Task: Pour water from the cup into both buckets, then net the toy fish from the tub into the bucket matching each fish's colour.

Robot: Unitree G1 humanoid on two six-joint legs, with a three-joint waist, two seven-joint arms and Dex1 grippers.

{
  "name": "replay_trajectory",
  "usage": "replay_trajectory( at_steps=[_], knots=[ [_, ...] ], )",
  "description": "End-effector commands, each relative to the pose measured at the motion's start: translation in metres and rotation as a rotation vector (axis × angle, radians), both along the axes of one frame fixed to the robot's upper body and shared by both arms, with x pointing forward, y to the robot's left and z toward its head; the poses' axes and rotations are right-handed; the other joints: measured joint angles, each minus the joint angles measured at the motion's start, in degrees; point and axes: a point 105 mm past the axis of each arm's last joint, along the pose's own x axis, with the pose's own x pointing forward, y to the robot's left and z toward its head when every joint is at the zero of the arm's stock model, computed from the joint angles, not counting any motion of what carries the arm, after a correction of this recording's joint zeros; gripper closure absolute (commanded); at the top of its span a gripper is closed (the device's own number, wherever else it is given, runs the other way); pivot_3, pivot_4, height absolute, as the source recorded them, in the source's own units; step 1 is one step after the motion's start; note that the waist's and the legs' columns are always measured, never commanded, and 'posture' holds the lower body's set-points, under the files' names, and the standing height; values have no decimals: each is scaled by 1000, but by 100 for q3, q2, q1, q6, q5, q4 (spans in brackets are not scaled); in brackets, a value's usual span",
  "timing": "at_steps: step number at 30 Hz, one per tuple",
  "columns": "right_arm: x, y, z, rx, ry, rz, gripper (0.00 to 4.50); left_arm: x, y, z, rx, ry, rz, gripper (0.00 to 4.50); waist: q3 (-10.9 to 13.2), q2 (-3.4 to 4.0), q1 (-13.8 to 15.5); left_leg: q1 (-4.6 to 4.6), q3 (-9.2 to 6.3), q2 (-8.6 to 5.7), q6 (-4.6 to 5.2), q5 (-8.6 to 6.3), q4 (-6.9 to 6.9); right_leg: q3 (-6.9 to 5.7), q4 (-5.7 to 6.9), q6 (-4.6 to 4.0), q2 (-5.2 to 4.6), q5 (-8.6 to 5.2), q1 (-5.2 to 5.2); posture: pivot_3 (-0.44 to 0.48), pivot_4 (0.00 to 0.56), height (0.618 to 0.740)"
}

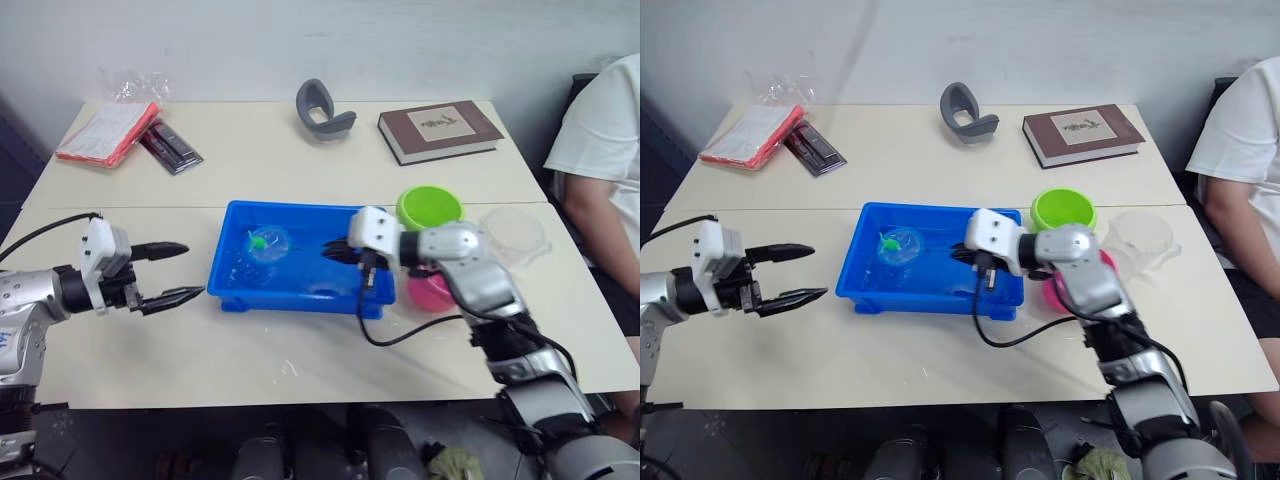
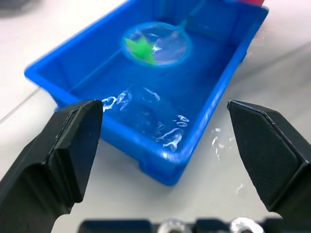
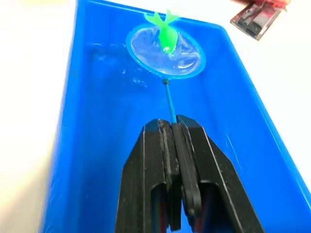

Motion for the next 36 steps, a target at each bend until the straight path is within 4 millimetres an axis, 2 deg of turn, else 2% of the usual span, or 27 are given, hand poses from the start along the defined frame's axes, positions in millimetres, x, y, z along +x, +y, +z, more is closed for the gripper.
replay_trajectory(
  at_steps=[1, 4, 11, 16, 22, 27, 34, 36],
  knots=[
    [-8, -19, 14, 20, -60, -20, 4500, 1, -11, 17, -34, -60, -32, 88, 0, 0, 11, 1, 1, 0, 0, 0, 1, 1, 1, 0, 3, 0, 0, 0, 150, 740],
    [-12, -42, 9, -20, -107, -82, 4500, 6, -24, 26, -68, -92, -62, 88, 0, 0, 54, 5, 6, 1, 1, 0, 1, 3, 2, 0, 6, 0, 0, 0, 150, 740],
    [-20, -65, 5, 26, -68, -196, 4500, 15, -48, 32, -126, -120, -106, 88, 0, -1, 63, 6, 10, -1, 2, 2, 1, 6, 3, 1, 11, 0, 1, 0, 150, 740],
    [-38, -84, 17, 101, -74, -231, 4500, 22, -58, 23, -141, -110, -144, 88, 0, -1, 85, 6, 10, -3, 4, 4, 1, 6, 4, 1, 10, 1, 2, 0, 150, 740],
    [-44, -119, 42, 140, -126, -346, 4500, 29, -68, 23, -142, -117, -177, 88, -1, -1, 158, 10, 11, -7, 9, 6, 4, 8, 2, 6, 10, 3, 8, 0, 150, 740],
    [-42, -160, 59, 118, -194, -500, 4500, 34, -75, 22, -131, -142, -201, 88, -1, -2, 214, 10, 12, -8, 10, 6, 4, 8, 0, 6, 11, 3, 8, 0, 150, 740],
    [-27, -206, 52, -61, -297, -658, 4500, 35, -86, 20, -146, -147, -236, 88, -1, -3, 213, 10, 14, -11, 14, 8, 5, 9, -1, 9, 11, 5, 11, 0, 150, 740],
    [-24, -212, 50, -89, -334, -681, 4500, 35, -88, 20, -147, -147, -238, 88, -1, -3, 211, 11, 14, -10, 14, 8, 5, 9, 0, 9, 11, 5, 11, 0, 150, 740]
  ],
)
